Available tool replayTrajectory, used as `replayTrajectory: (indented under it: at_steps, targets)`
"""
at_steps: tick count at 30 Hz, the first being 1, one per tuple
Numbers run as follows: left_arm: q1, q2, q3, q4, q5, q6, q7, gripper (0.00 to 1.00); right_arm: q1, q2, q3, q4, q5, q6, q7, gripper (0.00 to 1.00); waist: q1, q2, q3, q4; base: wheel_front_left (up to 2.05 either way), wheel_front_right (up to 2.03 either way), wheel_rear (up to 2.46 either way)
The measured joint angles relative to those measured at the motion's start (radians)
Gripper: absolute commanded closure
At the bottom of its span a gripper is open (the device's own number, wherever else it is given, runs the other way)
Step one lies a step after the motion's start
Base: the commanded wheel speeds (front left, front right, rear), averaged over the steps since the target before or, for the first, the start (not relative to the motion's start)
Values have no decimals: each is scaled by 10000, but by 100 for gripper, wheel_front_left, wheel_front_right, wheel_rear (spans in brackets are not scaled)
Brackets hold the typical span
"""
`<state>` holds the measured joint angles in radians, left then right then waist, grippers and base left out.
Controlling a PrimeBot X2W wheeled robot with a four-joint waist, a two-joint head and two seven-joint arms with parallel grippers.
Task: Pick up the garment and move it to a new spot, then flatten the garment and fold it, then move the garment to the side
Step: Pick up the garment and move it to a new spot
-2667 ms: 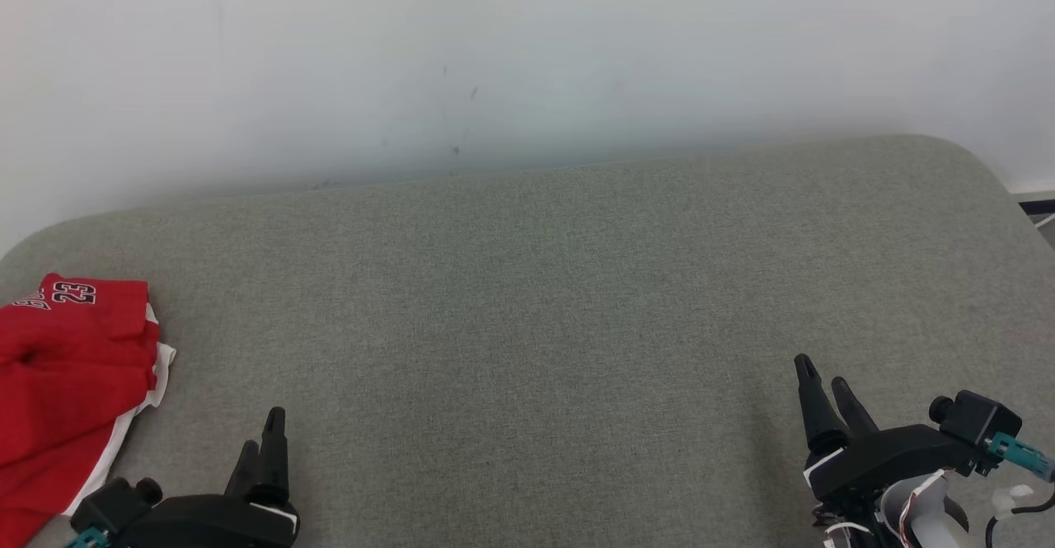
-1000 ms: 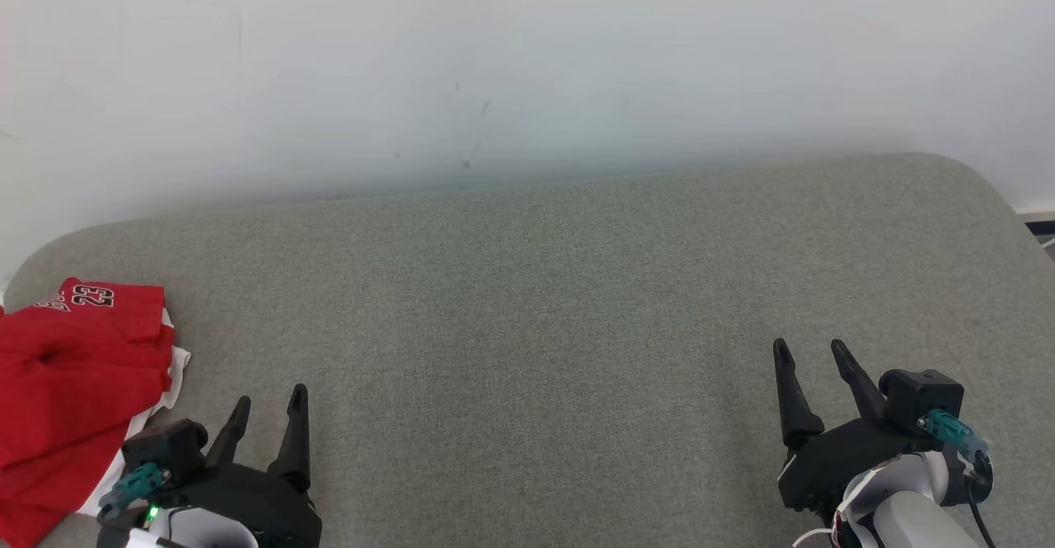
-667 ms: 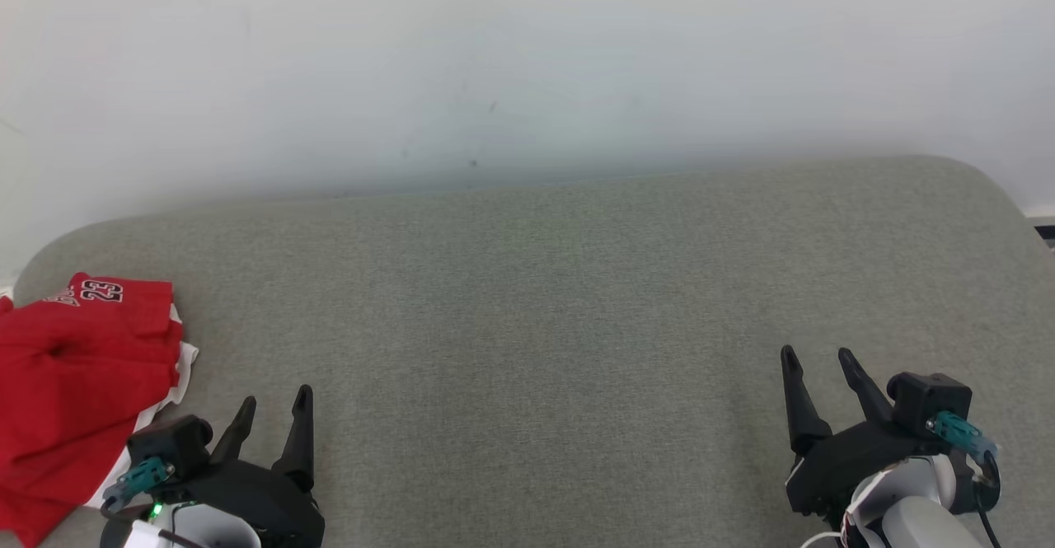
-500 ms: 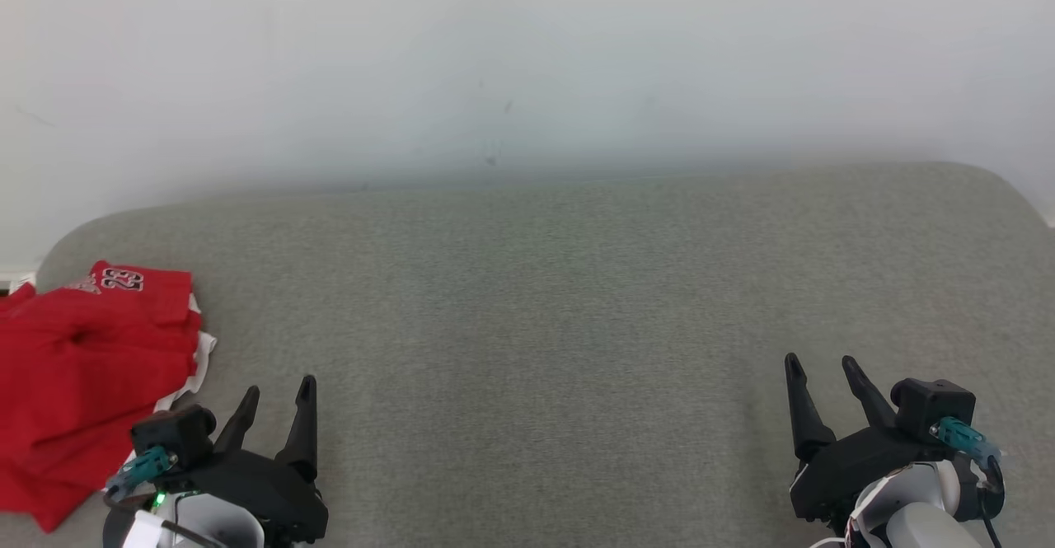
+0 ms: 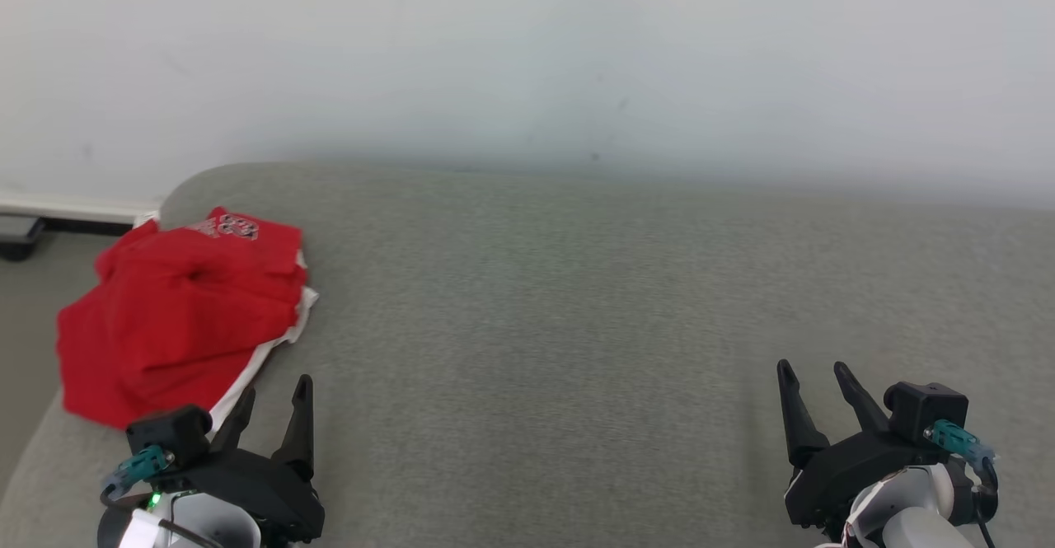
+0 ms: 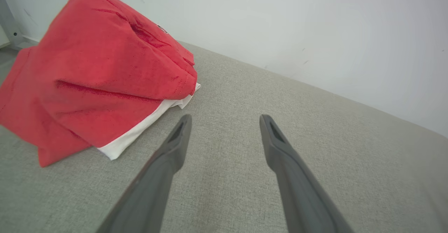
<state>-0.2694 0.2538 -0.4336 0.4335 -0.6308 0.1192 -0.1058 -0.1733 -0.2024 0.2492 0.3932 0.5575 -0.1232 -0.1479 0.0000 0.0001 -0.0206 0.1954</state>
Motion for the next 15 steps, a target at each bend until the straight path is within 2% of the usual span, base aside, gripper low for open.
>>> replayTrajectory:
  at_steps: [15]
  targets:
    - [-409, -171, -92, 107, 58, 38, 612, 0, 389, -2, -15, -510, 69, 0, 174, 0, 0, 0, 108, 2016, 0, 0, 0]
